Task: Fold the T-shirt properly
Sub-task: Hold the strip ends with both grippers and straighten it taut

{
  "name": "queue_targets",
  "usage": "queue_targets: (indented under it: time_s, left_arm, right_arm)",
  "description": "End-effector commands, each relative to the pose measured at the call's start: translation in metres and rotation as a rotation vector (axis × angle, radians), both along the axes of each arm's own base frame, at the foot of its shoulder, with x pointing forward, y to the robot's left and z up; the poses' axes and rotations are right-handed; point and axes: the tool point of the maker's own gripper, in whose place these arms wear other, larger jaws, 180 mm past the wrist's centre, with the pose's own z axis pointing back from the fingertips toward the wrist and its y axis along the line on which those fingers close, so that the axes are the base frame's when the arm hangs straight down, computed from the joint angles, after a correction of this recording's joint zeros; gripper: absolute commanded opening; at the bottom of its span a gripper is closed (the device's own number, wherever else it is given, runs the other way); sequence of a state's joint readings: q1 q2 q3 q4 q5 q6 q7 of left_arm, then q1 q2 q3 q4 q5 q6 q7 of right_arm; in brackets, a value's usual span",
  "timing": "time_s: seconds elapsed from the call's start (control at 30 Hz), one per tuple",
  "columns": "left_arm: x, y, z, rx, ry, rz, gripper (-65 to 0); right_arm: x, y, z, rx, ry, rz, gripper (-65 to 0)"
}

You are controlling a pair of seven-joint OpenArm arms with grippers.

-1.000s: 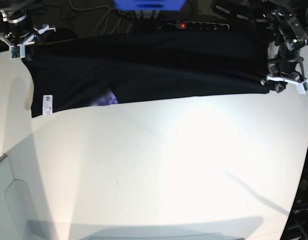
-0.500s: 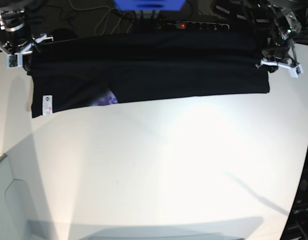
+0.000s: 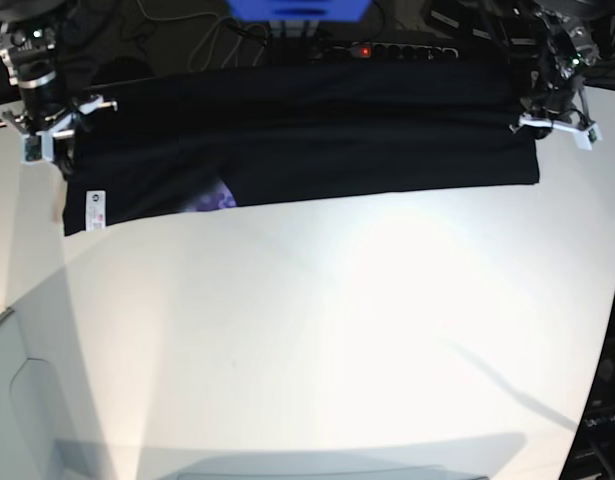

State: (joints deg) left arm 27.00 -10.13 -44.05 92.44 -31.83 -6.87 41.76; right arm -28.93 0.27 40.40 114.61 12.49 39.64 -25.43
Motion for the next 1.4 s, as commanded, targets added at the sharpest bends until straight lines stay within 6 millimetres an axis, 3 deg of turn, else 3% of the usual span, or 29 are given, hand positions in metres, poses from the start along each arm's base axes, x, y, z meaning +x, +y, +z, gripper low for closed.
queue_targets:
  time_s: [0.0,0.2,0.53,0.8,0.97,1.2,1.37]
  left_arm:
    - [-0.001,0.006,0.005,0.025,-0.003,0.001,-65.0]
    - [-0.006,0.007,-0.001,0.016,0.013,0.011,-65.0]
    - [-0.011,0.007,-0.009,-0.003,0.031,0.022,-65.0]
    - [-0.011,0.006,-0.009,-0.004,0.032,0.021,-65.0]
    - [-0.011,0.002,-0.012,-0.015,0.033,0.023,-65.0]
    - [-0.004,-0.023,-0.022,-0.046,0.048,-0.039,-65.0]
    - [-0.002,-0.030,-0.025,-0.056,0.053,-0.058,-65.0]
  right_arm:
    - [0.003,-0.002,0.015,0.012,-0.061,0.002,-65.0]
    - [0.006,-0.013,0.031,0.071,-0.145,-0.045,-65.0]
    - [0.009,-0.020,0.014,0.082,-0.113,-0.068,-65.0]
    - [-0.003,-0.035,-0.052,0.021,0.122,-0.101,-65.0]
    - [-0.012,-0.039,-0.066,0.003,0.180,-0.102,-65.0]
    - [-0.001,-0.038,-0.048,-0.017,0.124,-0.092,-62.7]
    - [0.019,-0.023,0.000,0.047,-0.054,-0.061,-62.3]
